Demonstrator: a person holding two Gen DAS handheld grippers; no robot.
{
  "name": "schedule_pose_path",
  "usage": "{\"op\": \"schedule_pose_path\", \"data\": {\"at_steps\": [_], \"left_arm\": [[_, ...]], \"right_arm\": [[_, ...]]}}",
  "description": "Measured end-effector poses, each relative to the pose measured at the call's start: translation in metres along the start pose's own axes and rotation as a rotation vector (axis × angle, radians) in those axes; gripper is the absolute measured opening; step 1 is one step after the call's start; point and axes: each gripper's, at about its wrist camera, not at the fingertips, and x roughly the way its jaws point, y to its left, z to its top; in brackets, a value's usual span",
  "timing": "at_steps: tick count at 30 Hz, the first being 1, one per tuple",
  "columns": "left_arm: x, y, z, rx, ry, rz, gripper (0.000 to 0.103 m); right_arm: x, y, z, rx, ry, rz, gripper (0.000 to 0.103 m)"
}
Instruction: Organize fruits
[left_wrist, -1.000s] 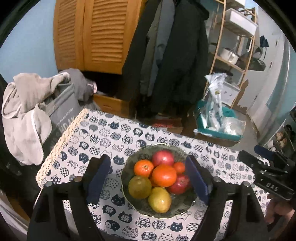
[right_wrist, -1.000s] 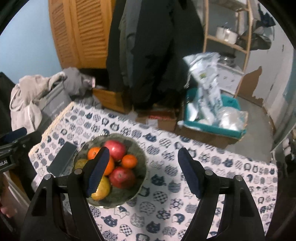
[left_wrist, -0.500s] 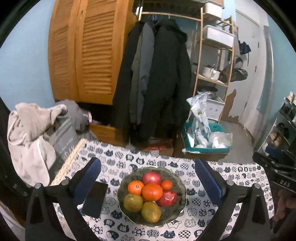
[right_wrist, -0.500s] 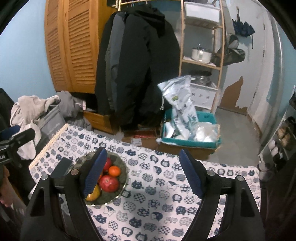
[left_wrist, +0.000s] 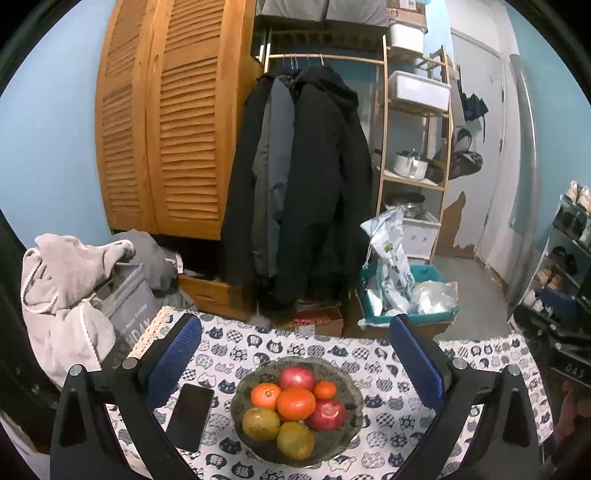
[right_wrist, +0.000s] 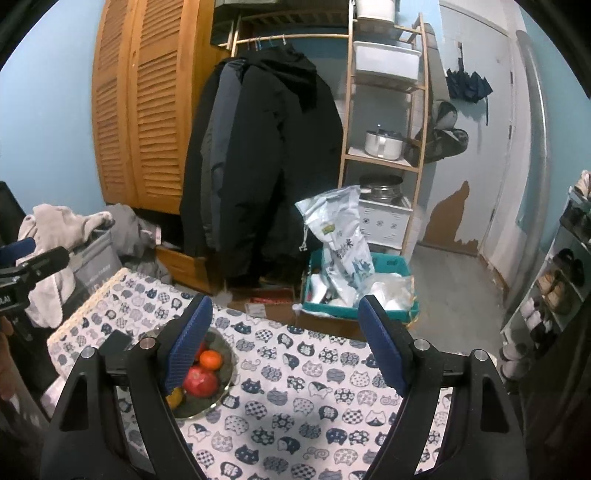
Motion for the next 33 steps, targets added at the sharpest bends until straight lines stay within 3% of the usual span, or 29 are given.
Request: {"op": "schedule_pose_path", "data": {"at_steps": [18, 33], "left_arm": [[0.014, -0.021, -0.002, -0.002, 0.021, -0.032, 0.102], [0.017, -0.024, -0.003, -0.006, 0.030, -0.025, 0.102]], "right_arm": [[0.005, -0.030, -0.007, 0.044, -0.005, -0.021, 0.081], [0.010, -0.029, -0.010, 0.041, 0.011, -0.020, 0.080]]}}
